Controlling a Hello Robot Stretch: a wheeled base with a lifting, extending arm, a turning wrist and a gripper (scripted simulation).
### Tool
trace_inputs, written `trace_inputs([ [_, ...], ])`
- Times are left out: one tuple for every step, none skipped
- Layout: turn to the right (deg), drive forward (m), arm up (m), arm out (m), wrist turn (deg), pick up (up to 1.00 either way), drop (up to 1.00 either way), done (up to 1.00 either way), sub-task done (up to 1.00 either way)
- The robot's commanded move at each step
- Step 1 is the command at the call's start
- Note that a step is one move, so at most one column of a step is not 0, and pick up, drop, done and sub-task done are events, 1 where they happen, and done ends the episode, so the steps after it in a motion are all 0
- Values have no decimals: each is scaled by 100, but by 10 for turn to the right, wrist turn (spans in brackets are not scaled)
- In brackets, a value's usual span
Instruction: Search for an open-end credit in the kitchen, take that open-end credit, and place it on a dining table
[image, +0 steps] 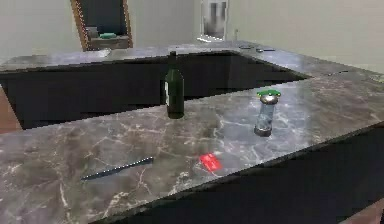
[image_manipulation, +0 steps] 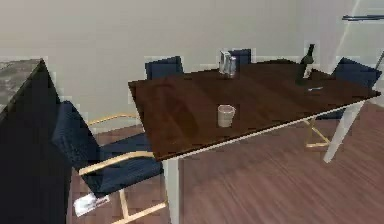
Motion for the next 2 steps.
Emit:
trace_inputs([
  [-450, 0, 0, 0, 0, 0, 0, 0, 0],
  [-330, 0, 0, 0, 0, 0, 0, 0, 0],
])
